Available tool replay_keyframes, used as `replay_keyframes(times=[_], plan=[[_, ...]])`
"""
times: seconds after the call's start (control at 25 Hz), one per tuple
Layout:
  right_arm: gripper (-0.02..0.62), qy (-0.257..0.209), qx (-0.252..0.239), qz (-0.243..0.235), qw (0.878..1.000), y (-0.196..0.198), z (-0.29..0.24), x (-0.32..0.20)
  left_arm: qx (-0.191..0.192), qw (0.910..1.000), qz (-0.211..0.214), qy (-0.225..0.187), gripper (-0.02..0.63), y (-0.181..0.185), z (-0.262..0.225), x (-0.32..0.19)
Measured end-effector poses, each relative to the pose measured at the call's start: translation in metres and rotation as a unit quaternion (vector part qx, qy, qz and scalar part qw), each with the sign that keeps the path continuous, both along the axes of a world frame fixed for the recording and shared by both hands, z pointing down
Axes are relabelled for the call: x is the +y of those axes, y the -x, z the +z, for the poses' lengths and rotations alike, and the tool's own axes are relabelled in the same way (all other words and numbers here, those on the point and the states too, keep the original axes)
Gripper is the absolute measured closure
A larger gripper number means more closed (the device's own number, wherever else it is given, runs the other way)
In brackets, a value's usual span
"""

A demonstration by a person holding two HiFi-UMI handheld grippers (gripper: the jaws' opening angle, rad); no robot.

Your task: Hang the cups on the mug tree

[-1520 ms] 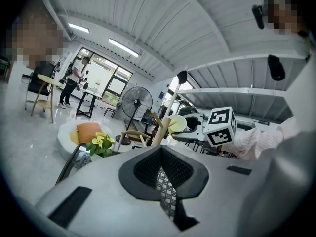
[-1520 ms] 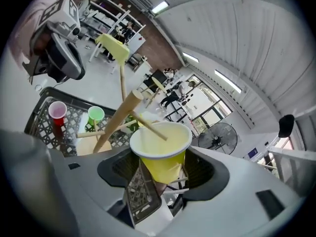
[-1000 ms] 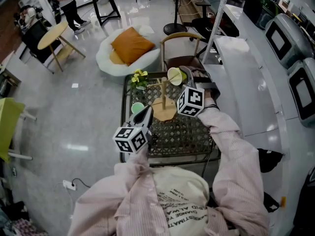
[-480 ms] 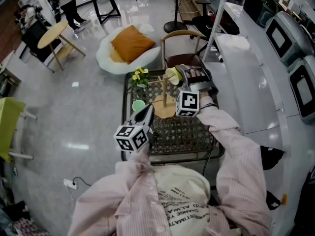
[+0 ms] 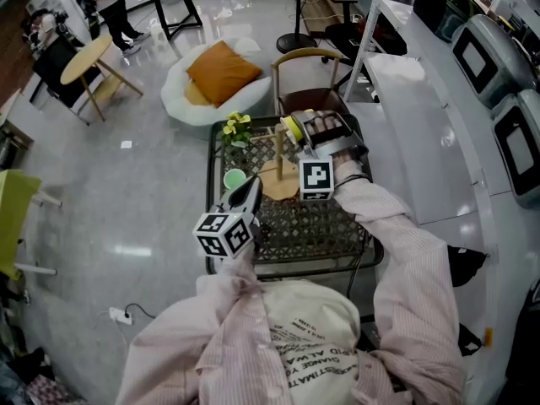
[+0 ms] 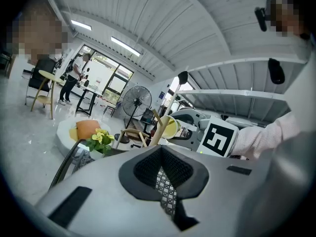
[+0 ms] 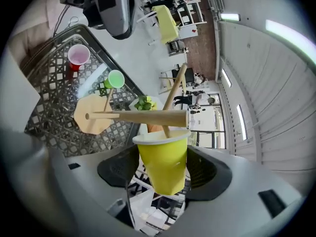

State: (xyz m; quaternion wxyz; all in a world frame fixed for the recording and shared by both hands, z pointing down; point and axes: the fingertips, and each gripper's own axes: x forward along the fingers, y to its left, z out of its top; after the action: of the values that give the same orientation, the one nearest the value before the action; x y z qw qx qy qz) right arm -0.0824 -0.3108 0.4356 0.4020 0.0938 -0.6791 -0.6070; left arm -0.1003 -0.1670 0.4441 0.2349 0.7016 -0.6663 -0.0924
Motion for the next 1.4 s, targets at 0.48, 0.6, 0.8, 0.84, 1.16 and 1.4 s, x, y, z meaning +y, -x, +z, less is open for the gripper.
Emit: replay_keyframes(times=[0.48, 0.6, 0.8, 0.84, 1.16, 1.4], plan=[[0.310, -0.007, 0.020, -0.006, 1.000, 0.000, 0.009, 0.003, 0.004, 1.0000, -0.007, 0.002, 0.609, 0.001, 0.002, 0.002], [0.304, 0.004, 0.017, -0.005, 1.000, -0.001, 0.008, 0.004, 0.005, 0.9999, -0.008, 0.003, 0.609, -0.001, 0.003, 0.004], [0.266, 0.025, 0.013, -0.008, 1.000, -0.006, 0.010, 0.009, 0.004, 1.0000, -0.009, 0.001, 0.609, -0.003, 0.001, 0.005], [0.263, 0.025, 0.011, -0.010, 1.000, -0.007, 0.010, 0.011, 0.003, 1.0000, -0.009, 0.001, 0.609, -0.004, 0.001, 0.005], [0.261, 0.063, -0.048, -0.004, 0.997, -0.017, 0.002, 0.027, -0.002, 0.9999, -0.015, -0.001, 0.609, -0.012, -0.002, 0.015], [0.261, 0.132, -0.108, 0.021, 0.985, -0.030, -0.002, 0.039, -0.005, 0.9998, -0.020, -0.002, 0.609, -0.022, -0.003, 0.026]])
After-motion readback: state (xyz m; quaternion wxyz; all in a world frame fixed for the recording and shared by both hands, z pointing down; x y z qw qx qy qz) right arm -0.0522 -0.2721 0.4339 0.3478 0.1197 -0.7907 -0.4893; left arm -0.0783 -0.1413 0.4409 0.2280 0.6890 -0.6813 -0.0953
